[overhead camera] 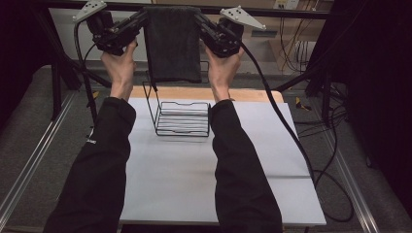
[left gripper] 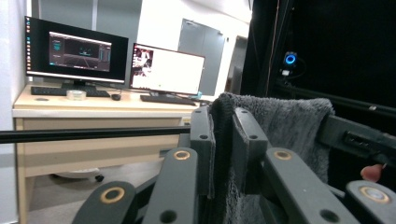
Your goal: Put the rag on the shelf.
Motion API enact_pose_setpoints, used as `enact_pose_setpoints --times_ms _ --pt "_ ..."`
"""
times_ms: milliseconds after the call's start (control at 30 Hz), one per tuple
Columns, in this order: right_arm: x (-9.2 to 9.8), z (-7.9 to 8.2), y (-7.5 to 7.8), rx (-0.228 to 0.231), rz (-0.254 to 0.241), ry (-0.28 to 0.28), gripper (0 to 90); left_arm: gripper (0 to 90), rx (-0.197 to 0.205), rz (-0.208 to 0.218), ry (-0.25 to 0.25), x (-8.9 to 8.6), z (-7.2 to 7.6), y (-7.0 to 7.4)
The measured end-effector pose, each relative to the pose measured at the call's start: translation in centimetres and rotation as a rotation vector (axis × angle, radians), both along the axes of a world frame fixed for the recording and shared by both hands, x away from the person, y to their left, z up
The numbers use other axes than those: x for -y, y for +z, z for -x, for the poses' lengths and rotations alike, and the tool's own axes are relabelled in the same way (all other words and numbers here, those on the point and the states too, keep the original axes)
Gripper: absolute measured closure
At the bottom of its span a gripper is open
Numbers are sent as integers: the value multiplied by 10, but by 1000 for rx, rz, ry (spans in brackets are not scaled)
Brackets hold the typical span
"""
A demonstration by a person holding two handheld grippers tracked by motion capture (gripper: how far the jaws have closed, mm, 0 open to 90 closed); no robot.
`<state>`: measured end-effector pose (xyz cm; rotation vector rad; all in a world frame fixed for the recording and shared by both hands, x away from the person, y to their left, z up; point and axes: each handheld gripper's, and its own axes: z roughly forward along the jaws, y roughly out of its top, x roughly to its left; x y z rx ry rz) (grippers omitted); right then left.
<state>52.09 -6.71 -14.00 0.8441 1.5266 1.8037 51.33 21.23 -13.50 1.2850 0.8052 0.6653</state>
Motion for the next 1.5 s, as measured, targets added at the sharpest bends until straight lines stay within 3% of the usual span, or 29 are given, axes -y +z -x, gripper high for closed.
enact_pose_setpoints --times_ms 167,500,700,1233,1500 --pt "1 -1 -1 -2 26 -6 831 795 -4 3 -7 0 -3 -5" --pt "8 -2 -22 -53 51 4 831 795 -29 -54 -24 2 -2 -24" --pt "12 3 -30 -68 61 32 831 795 -23 -84 -35 0 4 -29" --pt "10 8 -51 -112 134 48 830 794 -76 -124 -62 -6 8 -59" --pt "12 13 -56 -107 120 77 829 795 -48 -154 -74 -8 19 -55"
